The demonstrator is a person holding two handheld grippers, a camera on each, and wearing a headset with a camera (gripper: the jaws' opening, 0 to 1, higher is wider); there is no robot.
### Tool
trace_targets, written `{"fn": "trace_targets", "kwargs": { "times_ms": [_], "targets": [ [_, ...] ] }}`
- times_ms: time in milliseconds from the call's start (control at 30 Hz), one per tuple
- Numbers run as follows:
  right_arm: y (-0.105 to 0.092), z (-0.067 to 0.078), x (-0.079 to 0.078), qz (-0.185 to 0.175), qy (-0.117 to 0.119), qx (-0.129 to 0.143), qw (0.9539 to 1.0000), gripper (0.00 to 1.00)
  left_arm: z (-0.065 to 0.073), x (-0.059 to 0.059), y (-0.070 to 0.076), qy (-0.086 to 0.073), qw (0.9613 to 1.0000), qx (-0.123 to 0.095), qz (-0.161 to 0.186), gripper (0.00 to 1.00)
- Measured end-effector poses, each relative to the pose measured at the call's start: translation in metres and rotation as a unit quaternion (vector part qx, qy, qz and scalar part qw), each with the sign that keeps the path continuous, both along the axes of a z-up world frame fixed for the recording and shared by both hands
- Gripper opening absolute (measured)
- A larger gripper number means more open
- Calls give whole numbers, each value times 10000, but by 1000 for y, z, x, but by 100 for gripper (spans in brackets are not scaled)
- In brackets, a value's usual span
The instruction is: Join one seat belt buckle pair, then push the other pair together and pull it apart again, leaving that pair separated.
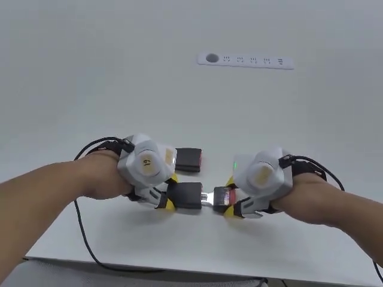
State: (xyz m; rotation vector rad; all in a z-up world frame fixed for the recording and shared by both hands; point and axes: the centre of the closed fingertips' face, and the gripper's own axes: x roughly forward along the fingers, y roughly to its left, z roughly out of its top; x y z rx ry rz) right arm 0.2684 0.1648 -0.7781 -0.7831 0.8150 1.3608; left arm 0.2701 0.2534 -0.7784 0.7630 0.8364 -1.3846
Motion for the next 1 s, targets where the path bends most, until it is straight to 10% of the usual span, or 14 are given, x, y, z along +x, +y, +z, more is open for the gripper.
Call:
{"fn": "trace_targets", "kwargs": {
  "times_ms": [1000],
  "targets": [
    [19, -1, -1, 137, -3, 121, 9998, 29, -2, -4, 0, -39, 9998, 47, -171, 31]
  ]
}}
